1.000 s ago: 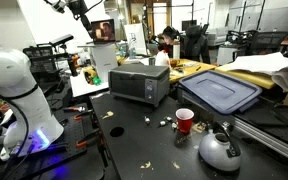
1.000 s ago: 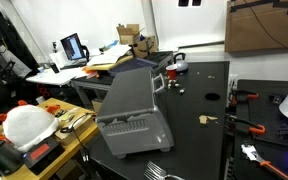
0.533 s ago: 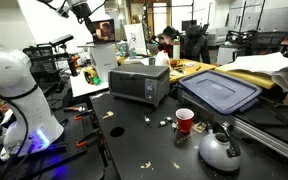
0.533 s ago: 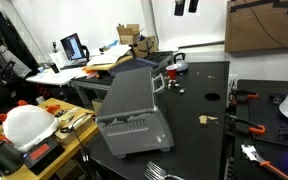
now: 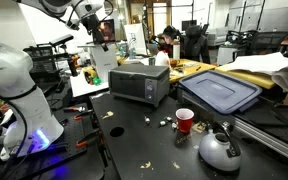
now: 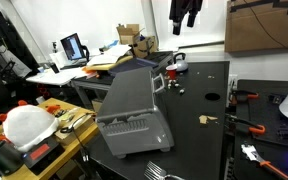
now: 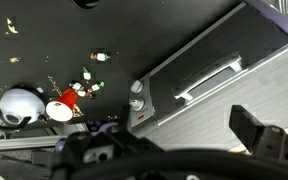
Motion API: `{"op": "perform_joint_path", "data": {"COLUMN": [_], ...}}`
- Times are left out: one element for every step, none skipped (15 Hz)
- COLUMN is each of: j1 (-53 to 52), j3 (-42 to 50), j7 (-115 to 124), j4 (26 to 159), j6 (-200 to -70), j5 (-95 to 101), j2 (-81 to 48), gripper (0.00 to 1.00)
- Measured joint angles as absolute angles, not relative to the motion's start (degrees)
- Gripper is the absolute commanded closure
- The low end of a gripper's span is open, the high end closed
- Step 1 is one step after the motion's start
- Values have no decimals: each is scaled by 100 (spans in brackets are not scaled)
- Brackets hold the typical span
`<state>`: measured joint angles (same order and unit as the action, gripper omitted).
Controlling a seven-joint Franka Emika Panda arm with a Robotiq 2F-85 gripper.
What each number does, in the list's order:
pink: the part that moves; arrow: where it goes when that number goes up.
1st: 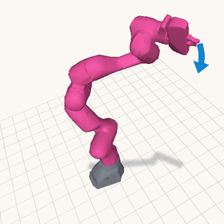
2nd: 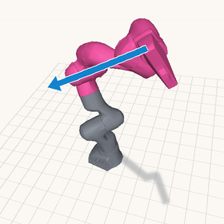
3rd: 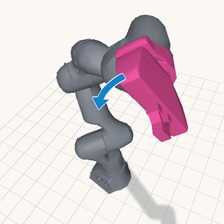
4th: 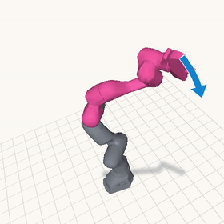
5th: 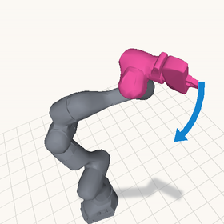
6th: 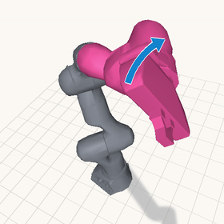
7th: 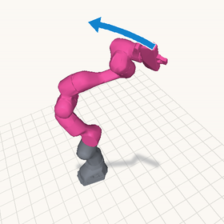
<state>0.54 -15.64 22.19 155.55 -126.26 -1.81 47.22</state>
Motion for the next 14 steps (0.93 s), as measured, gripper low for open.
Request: {"op": "perform_joint_path", "data": {"j1": [99, 147, 204, 282, 370, 477, 593, 725, 855, 992, 1126, 1256, 1378, 1489], "j3": [-1564, -1564, -1565, -1566, -1569, -1576, -1586, -1599, -1616, -1637, -1666, -1700, -1734, -1758], "j7": [2259, 2292, 2309, 2345, 2412, 2483, 2556, 2665, 2772, 2895, 3016, 3153, 3298, 3445], "j4": [15614, 15669, 15721, 15765, 15801, 15835, 15859, 15873, 15875, 15876, 15876, 15875, 15874, 15873], "j6": [-12801, -12992, -13165, -13336, -13495, -13652, -13791, -13917, -14009, -14086, -14141, -14173, -14190, -14193], "j5": [-151, -116, -77, -11, 78, 180, 289, 421, 549, 687, 824, 960, 1105, 1256], "j2": [4651, 4571, 4493, 4396, 4297, 4181, 4057, 3924, 3795, 3666, 3550, 3442, 3343, 3244], "gripper": [0, 0, 0, 0, 0, 0, 0, 0, 0, 0, 0, 0, 0, 0]}}
